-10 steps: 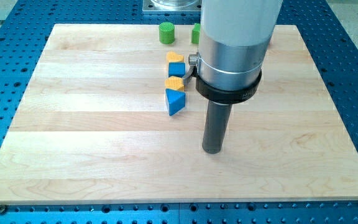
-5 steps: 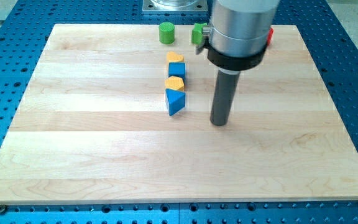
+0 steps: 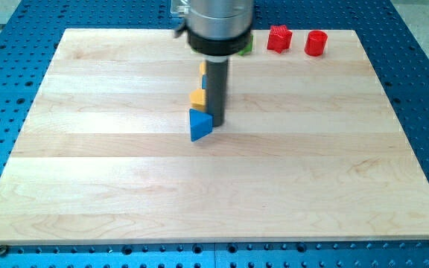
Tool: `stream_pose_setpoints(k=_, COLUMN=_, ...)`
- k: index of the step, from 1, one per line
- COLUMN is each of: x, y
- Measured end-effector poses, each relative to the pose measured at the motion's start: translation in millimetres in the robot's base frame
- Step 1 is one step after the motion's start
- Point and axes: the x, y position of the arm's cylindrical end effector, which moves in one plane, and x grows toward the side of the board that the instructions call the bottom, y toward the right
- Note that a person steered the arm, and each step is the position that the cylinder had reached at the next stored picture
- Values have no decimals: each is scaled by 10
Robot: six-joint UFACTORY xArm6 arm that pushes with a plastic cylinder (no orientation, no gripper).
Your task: Push the cube to the left side of the heart
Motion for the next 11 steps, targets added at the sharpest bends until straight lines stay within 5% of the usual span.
stream_pose_setpoints(k=3, x=-228, y=508)
stream_pose_setpoints(k=6, x=-500, y=-397)
stream_pose_setpoints(k=11, x=-643, y=-163)
